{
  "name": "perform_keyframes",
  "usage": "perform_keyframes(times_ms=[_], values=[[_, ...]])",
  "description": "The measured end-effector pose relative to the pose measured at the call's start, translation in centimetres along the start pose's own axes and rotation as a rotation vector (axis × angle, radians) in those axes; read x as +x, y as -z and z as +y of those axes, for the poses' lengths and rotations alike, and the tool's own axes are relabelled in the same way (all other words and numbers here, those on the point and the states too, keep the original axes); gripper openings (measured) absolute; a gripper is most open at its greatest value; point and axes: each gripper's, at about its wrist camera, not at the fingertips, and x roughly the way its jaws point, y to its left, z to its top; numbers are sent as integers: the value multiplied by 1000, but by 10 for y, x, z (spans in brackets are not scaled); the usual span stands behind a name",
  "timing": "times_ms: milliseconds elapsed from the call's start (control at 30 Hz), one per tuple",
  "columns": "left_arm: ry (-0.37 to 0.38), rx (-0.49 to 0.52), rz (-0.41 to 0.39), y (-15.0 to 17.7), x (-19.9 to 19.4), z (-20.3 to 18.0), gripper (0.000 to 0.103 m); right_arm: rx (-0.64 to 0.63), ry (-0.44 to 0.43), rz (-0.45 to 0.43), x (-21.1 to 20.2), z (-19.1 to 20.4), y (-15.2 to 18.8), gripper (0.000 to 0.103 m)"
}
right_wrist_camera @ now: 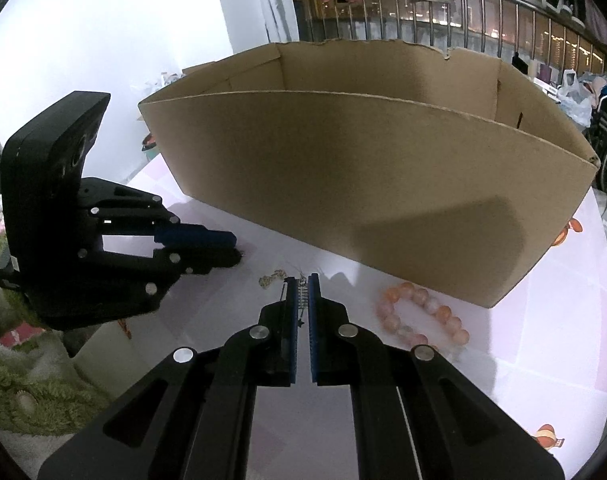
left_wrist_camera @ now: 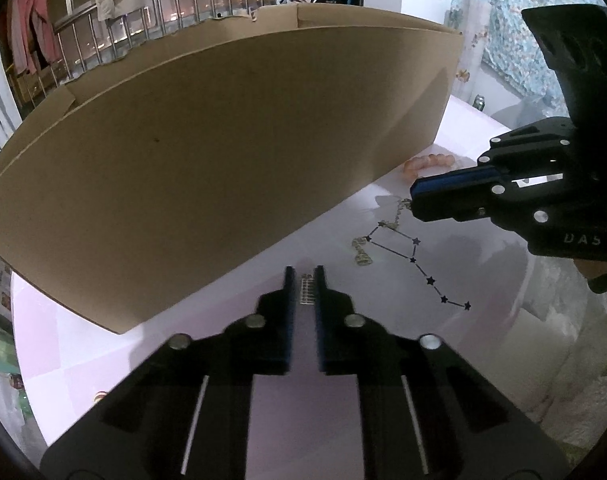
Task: Organize jewelry
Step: 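Lift the star chain necklace with both tools toward the box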
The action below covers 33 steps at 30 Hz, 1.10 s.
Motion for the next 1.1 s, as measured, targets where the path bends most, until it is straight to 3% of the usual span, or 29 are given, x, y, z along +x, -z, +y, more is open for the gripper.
perform_keyframes(times_ms=[500,1100], values=[[4,-29,-21,3,-6,2,4,-3,6,-27,-9,0,0,5],[-19,-30,-143,-8,-55,-2,4,-22,4,-89,-37,4,-5,5]])
